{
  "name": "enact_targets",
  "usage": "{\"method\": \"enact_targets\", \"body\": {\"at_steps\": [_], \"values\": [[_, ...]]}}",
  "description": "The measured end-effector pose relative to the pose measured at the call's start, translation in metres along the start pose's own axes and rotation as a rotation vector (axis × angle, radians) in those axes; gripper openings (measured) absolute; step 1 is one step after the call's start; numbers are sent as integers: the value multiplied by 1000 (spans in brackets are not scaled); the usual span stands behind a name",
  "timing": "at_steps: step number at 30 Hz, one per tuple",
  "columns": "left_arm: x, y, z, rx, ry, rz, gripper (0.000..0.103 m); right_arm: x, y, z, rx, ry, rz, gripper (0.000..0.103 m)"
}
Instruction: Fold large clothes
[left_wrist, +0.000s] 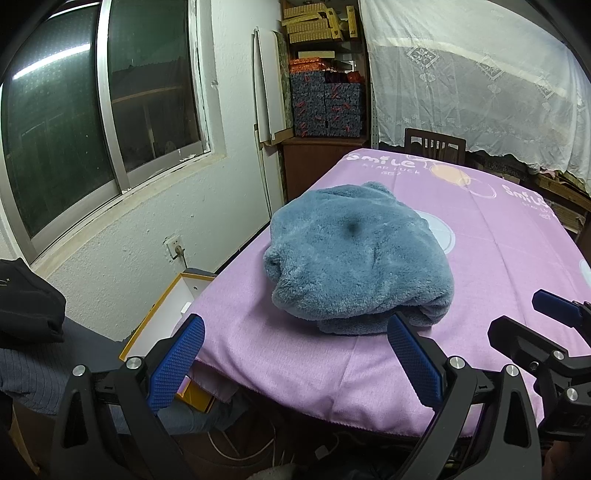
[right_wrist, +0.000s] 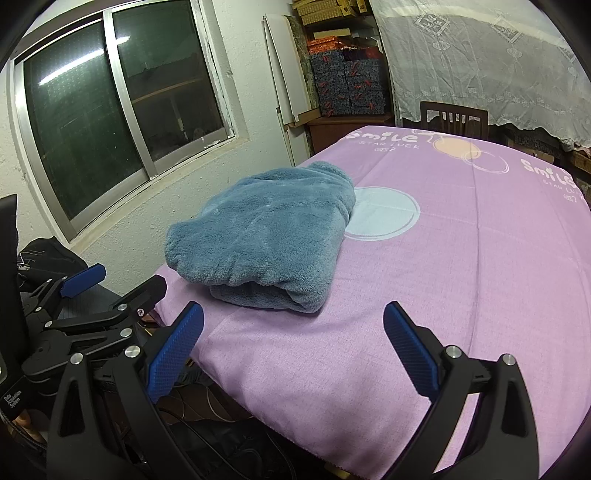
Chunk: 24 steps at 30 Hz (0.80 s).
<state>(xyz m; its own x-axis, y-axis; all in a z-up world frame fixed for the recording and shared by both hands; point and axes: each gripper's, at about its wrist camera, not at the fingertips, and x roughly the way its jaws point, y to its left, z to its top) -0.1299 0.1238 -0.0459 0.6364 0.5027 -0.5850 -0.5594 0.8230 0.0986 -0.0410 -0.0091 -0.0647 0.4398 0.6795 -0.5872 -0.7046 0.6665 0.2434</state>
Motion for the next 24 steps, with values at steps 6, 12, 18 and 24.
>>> {"method": "enact_targets", "body": {"at_steps": [6, 12, 18, 24], "values": [[0, 0, 0, 1, 0, 0, 99, 0, 0, 0, 0, 0, 0, 95], [0, 0, -3, 2, -1, 1, 99, 0, 0, 0, 0, 0, 0, 95], [1, 0, -2, -1, 4, 6, 99, 2, 1, -1, 3, 1, 0, 95], [2, 2, -2, -14, 14, 4, 99, 3, 1, -2, 7, 3, 2, 95]]}}
